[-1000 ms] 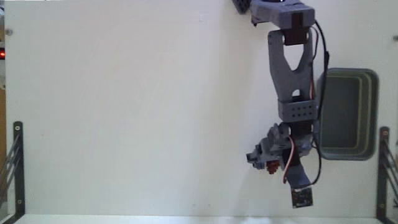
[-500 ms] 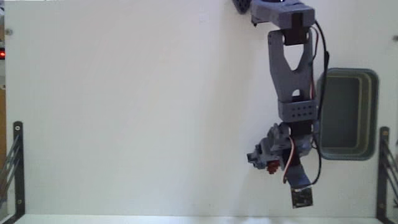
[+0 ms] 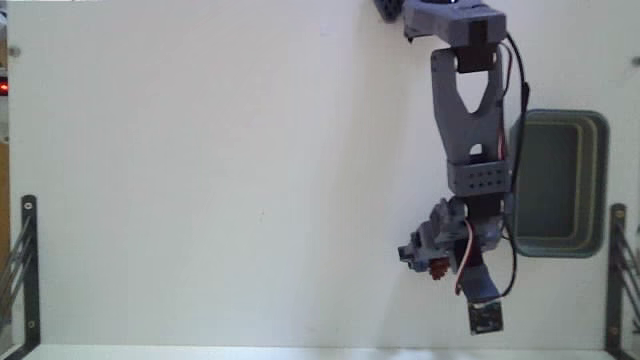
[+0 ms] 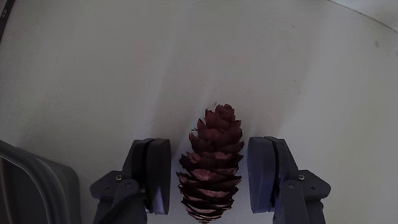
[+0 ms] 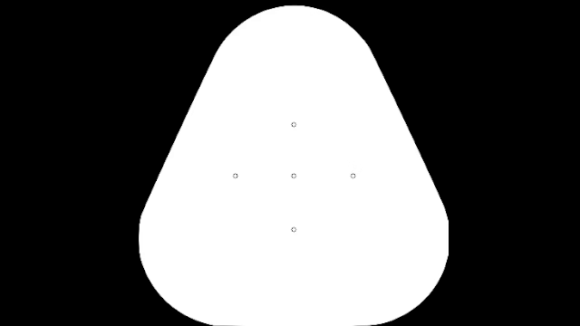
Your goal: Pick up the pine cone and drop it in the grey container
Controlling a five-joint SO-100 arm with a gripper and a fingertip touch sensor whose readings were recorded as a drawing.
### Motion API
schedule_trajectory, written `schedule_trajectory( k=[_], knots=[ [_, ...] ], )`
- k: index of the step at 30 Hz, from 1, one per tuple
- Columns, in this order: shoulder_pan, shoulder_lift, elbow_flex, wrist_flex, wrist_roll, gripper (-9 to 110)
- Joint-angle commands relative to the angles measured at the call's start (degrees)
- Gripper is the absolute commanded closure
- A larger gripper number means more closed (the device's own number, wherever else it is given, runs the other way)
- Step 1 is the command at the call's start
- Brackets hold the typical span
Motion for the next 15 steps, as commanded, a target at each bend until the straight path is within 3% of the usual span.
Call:
schedule_trajectory(
  k=[1, 15],
  knots=[
    [-0.9, 2.5, -0.3, -1.0, 0.3, 30],
    [-0.9, 2.5, -0.3, -1.0, 0.3, 33]
  ],
)
